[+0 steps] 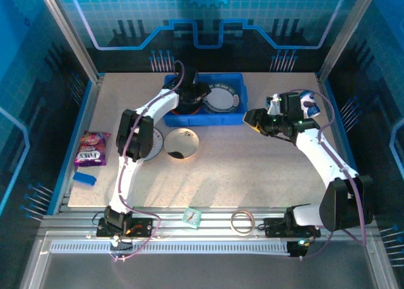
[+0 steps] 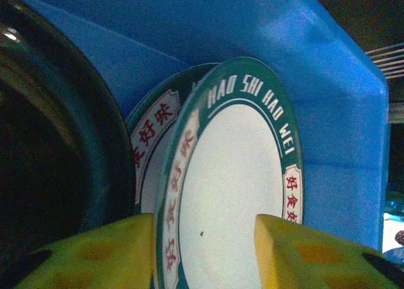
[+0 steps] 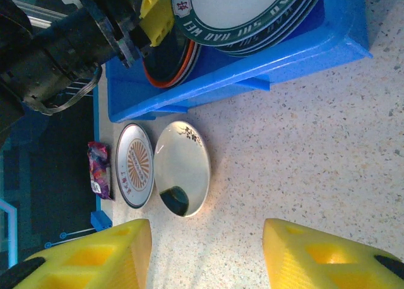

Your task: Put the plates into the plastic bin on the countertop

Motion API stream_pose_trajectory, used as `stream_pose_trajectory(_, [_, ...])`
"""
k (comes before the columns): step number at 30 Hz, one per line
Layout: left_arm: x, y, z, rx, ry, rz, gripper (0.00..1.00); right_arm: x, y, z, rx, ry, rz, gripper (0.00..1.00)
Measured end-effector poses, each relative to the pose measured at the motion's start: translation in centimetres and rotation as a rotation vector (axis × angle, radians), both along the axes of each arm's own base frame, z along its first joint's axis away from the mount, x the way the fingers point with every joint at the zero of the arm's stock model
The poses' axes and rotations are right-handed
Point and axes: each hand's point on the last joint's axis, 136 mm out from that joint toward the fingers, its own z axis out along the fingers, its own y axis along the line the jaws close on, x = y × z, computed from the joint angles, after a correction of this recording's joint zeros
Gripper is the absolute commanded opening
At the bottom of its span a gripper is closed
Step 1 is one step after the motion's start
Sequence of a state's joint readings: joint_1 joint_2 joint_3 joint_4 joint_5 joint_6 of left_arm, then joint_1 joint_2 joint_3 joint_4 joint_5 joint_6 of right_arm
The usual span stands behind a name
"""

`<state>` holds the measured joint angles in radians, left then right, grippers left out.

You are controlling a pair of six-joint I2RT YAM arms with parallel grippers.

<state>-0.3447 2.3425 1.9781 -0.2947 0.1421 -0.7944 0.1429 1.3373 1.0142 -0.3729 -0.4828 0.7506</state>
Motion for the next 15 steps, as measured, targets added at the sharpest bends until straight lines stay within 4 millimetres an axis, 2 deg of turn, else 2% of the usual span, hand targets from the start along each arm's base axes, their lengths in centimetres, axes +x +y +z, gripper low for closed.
stream_pose_trajectory(2, [0.02, -0.12, 0.35, 0.004, -0.006, -0.008, 0.52, -0.01, 0.0, -0.02, 0.0, 0.0, 0.0, 0.5])
stream_pose_trajectory(7, [0.08, -0.15, 0.76, 0.012, -0.012, -0.015, 0.68, -0.01, 0.0, -0.03, 0.0, 0.0, 0.0, 0.5])
stream_pose_trajectory(15, [-0.25, 0.39, 0.53, 0.071, -0.007, -0.023, 0.71, 0.15, 0.04, 0.13, 0.002, -0.01, 0.0, 0.5])
